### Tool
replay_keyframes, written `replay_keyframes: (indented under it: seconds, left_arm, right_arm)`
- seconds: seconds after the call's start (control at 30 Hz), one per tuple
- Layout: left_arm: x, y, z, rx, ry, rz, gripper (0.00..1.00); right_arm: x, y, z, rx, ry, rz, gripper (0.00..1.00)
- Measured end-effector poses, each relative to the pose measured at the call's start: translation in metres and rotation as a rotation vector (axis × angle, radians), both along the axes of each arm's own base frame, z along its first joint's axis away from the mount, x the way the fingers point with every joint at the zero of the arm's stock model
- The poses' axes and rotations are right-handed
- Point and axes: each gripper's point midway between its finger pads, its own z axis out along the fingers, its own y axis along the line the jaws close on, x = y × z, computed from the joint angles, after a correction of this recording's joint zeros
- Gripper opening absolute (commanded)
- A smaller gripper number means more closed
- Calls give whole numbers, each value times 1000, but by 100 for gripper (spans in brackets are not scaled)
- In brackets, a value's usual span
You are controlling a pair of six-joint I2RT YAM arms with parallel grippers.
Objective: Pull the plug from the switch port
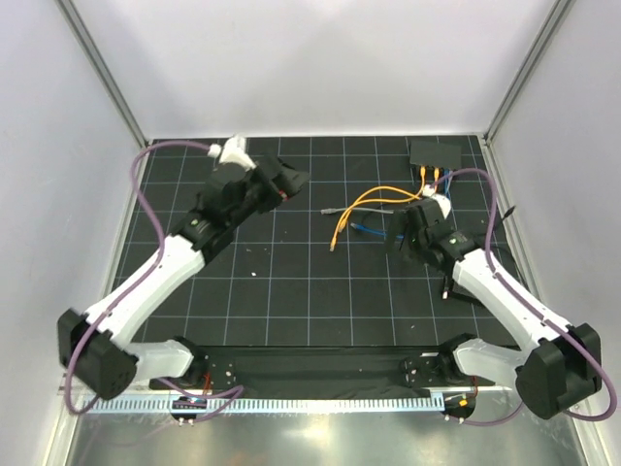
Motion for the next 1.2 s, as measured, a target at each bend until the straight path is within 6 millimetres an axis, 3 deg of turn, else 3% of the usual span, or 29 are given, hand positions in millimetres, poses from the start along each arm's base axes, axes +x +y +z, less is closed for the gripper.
replay_keyframes:
  seconds: [0.13, 0.27, 0.47, 0.53, 0.6, 0.77, 0.87, 0.93, 1.03, 1.13, 1.2]
  left_arm:
    - [14, -36, 5, 25, -78, -136, 100]
    - [22, -60, 6, 21, -141, -237, 99]
    - [45, -131, 44, -120, -226, -513, 100]
    - [55, -152, 45, -185, -228, -585, 99]
    - [67, -168, 31, -198, -187, -617, 100]
    - [94, -181, -6, 12, -167, -535, 100]
    - [90, -196, 6, 188, -323, -487, 100]
    - [82, -209, 14, 221, -388, -542, 100]
    - [89, -222, 33, 216, -476, -582, 100]
    - [104, -224, 28, 211, -486, -584, 100]
    - [117, -223, 12, 232, -465, -572, 100]
  right_arm:
    - [14, -19, 17, -8, -5, -69, 100]
    - [32, -44, 37, 5, -55, -167, 100]
    - [60, -95, 36, 47, -38, -377, 100]
    - [74, -104, 34, 48, -26, -404, 100]
    - [92, -110, 34, 52, -26, -419, 100]
    - [115, -128, 35, 56, -61, -455, 100]
    - [130, -149, 27, 92, -79, -497, 100]
    - [139, -159, 19, 110, -84, -512, 100]
    - [155, -166, 1, 139, -75, -515, 100]
    - [174, -168, -17, 168, -59, -501, 100]
    - [187, -166, -26, 186, -50, -488, 100]
